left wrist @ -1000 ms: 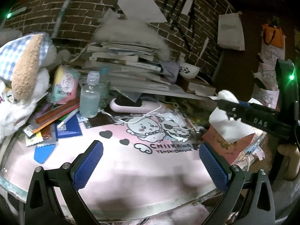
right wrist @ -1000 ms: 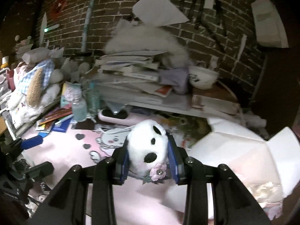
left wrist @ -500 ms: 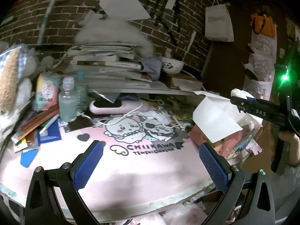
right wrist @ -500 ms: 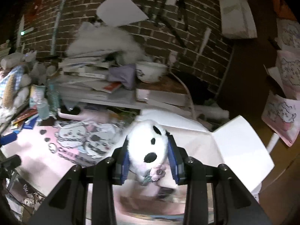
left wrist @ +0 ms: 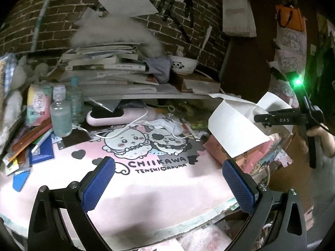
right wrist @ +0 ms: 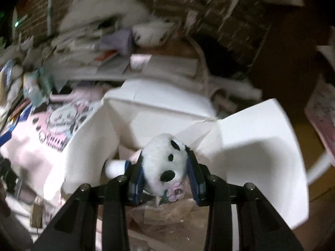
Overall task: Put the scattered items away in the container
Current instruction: 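Lower the panda plush into the box and open the right tool, then withdraw the open right tool from the box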
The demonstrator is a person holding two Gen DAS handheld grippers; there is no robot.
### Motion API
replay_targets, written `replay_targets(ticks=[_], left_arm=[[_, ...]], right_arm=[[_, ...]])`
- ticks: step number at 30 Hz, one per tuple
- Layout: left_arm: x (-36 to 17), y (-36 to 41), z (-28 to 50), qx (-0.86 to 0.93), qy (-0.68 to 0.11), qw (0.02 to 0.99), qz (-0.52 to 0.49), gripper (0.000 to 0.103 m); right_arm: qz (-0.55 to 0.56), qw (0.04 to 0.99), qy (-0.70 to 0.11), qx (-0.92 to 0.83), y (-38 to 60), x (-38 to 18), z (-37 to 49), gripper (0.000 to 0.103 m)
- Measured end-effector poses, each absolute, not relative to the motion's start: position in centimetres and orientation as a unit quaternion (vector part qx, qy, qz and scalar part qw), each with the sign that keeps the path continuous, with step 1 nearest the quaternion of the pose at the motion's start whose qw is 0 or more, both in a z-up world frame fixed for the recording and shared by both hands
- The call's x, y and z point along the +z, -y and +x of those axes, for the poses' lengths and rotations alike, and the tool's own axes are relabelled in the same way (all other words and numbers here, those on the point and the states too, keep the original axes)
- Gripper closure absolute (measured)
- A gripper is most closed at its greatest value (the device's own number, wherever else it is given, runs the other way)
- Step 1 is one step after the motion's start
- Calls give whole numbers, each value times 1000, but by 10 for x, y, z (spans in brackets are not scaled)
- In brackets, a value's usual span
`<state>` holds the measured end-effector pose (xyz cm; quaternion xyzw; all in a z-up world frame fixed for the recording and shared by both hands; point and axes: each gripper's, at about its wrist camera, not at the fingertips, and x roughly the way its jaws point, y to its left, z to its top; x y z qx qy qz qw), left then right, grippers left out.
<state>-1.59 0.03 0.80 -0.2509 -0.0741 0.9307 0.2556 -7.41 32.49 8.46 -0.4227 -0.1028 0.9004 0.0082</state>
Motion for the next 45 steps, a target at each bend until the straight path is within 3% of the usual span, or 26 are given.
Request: replay_targets(ticks=[10, 13, 17, 22, 26, 29, 33, 45], left_arm=[[6, -8, -18, 929, 66, 258, -257, 1], [6, -9, -18, 929, 65, 256, -258, 1], [8, -13, -18, 932, 60, 248, -258, 1], [21, -16, -14, 939, 62, 238, -240, 1], [35, -18, -11, 947, 63, 218, -226, 1], [47, -21, -7, 955, 55, 199, -212, 1], [61, -25, 1, 965, 40, 165, -200, 1], [78, -29, 19, 974, 15, 93, -204, 1]], right_arm=[[-514, -11, 170, 841, -319, 61, -113, 66], [-513, -10, 180, 839, -316, 58, -112, 60], [-486, 2, 181, 855, -313, 65, -105, 32], [-443, 6, 147, 884, -315, 82, -87, 31], [-380, 9, 117, 917, -306, 99, -64, 16], [-338, -4, 85, 937, -298, 107, -44, 14], [-301, -21, 47, 952, -286, 111, -21, 0], [-260, 22, -1, 965, -263, 105, 17, 0]])
